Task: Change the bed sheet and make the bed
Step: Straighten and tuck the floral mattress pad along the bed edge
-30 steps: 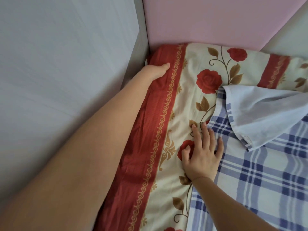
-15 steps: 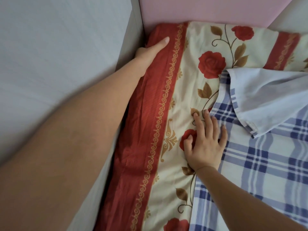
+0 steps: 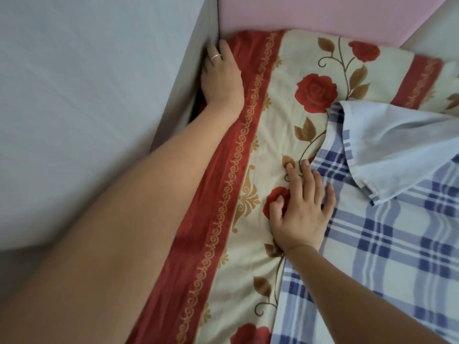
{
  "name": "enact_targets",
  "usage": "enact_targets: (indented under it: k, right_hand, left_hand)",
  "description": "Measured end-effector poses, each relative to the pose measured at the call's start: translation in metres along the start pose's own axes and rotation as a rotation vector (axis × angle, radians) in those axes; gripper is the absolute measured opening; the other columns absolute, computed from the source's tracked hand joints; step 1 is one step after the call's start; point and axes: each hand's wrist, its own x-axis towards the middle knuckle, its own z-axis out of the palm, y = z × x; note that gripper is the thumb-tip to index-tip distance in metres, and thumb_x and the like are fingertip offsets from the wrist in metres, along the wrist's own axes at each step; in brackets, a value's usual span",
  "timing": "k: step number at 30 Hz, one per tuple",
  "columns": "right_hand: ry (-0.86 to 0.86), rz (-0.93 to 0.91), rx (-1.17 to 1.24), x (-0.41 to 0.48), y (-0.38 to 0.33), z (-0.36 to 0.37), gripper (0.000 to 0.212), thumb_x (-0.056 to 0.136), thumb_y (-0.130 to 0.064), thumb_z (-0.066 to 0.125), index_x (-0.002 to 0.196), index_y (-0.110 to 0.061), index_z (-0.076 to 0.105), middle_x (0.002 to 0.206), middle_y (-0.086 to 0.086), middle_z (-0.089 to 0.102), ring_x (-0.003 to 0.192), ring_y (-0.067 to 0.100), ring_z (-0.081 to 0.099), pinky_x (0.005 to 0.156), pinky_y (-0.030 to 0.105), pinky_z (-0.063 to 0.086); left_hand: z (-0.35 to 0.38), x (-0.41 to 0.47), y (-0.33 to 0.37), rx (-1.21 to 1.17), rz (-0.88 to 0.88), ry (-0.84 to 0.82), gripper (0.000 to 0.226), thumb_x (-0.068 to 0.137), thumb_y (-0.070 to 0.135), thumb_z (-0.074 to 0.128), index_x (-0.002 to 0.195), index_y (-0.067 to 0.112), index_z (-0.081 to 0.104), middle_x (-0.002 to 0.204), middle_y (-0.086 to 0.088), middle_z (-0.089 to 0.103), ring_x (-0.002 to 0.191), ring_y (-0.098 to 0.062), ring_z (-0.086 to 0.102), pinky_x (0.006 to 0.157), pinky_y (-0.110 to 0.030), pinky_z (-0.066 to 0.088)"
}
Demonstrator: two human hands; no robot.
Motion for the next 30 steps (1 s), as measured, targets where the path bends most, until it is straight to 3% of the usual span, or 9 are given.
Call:
enact_targets:
  k: [4, 9, 16, 20, 22, 24, 27, 28, 30]
  right_hand:
    - [0.001, -0.009, 0.001, 0.001, 0.001, 0.001, 0.065, 0.083, -0.041, 0.034, 0.145, -0.022, 0.037, 0.155, 0.004, 0.029, 0.142, 0.027, 0.024, 0.117, 0.049, 0.009]
    - [-0.005, -0.019, -0.015, -0.001, 0.003, 0.005, 0.065, 0.083, -0.040, 0.034, 0.145, -0.023, 0.037, 0.155, 0.004, 0.029, 0.142, 0.026, 0.025, 0.117, 0.050, 0.010]
    - [-0.068, -0.002, 0.025, -0.002, 0.004, -0.002, 0.069, 0.084, -0.046, 0.036, 0.150, -0.029, 0.025, 0.159, 0.001, 0.018, 0.145, 0.024, 0.016, 0.117, 0.047, 0.002]
    - [-0.234, -0.008, 0.150, -0.008, 0.001, -0.019, 0.071, 0.085, -0.049, 0.043, 0.150, -0.034, 0.020, 0.161, -0.006, 0.008, 0.147, 0.018, 0.005, 0.117, 0.043, -0.007]
    - [-0.446, 0.038, 0.311, 0.005, 0.007, -0.034, 0.063, 0.090, -0.046, 0.042, 0.149, -0.034, 0.024, 0.160, -0.009, 0.008, 0.147, 0.014, 0.003, 0.118, 0.039, -0.007]
    - [-0.647, 0.281, 0.761, 0.029, 0.022, -0.066, 0.048, 0.095, -0.038, 0.042, 0.141, -0.023, 0.046, 0.152, -0.002, 0.036, 0.140, 0.017, 0.030, 0.119, 0.039, 0.013]
    - [-0.448, 0.485, 1.190, 0.021, 0.078, -0.118, 0.029, 0.096, -0.016, 0.041, 0.099, -0.008, 0.069, 0.099, 0.006, 0.070, 0.090, 0.021, 0.063, 0.084, 0.037, 0.050]
    - [-0.303, 0.478, 1.117, 0.006, 0.112, -0.133, 0.024, 0.095, -0.012, 0.042, 0.095, -0.012, 0.066, 0.090, 0.003, 0.068, 0.080, 0.018, 0.062, 0.075, 0.036, 0.050]
    - [-0.160, 0.412, 0.780, -0.040, 0.177, -0.141, 0.018, 0.092, -0.012, 0.048, 0.104, -0.020, 0.060, 0.101, 0.000, 0.062, 0.092, 0.018, 0.058, 0.082, 0.039, 0.048]
  left_hand:
    - [-0.024, -0.133, -0.003, -0.262, 0.134, 0.262, 0.045, 0.093, 0.015, 0.036, 0.137, 0.011, 0.046, 0.142, -0.007, 0.047, 0.134, -0.021, 0.041, 0.115, -0.043, 0.025]
    - [0.005, -0.267, -0.075, 0.183, 0.210, -0.124, 0.059, 0.091, 0.040, 0.037, 0.148, 0.023, 0.033, 0.157, 0.000, 0.025, 0.145, -0.021, 0.021, 0.117, -0.050, 0.008]
    - [0.012, -0.262, -0.084, 0.269, 0.236, -0.182, 0.071, 0.083, 0.048, 0.036, 0.150, 0.026, 0.026, 0.158, 0.000, 0.019, 0.145, -0.025, 0.017, 0.115, -0.056, 0.009]
    - [-0.002, -0.256, -0.077, 0.287, 0.165, -0.330, 0.069, 0.085, 0.047, 0.034, 0.150, 0.028, 0.023, 0.160, 0.005, 0.008, 0.147, -0.020, 0.005, 0.115, -0.058, 0.002]
    - [-0.019, -0.256, -0.058, 0.172, -0.011, -0.470, 0.064, 0.090, 0.040, 0.038, 0.150, 0.028, 0.020, 0.160, 0.008, -0.001, 0.147, -0.015, -0.007, 0.112, -0.062, -0.009]
    - [-0.036, -0.269, -0.035, 0.116, -0.108, -0.504, 0.058, 0.094, 0.035, 0.036, 0.149, 0.026, 0.022, 0.161, 0.003, -0.001, 0.146, -0.015, -0.011, 0.109, -0.062, -0.015]
    - [-0.051, -0.333, 0.006, 0.132, 0.125, -0.295, 0.044, 0.095, 0.030, 0.038, 0.137, 0.017, 0.042, 0.158, -0.008, 0.019, 0.147, -0.022, 0.005, 0.114, -0.056, -0.005]
    - [-0.045, -0.359, 0.028, 0.117, 0.291, -0.236, 0.041, 0.094, 0.028, 0.039, 0.131, 0.015, 0.049, 0.155, -0.009, 0.028, 0.146, -0.023, 0.015, 0.115, -0.055, 0.003]
    - [-0.027, -0.401, 0.062, 0.146, 0.579, -0.294, 0.042, 0.089, 0.033, 0.040, 0.122, 0.017, 0.058, 0.150, -0.007, 0.038, 0.142, -0.023, 0.026, 0.110, -0.061, 0.017]
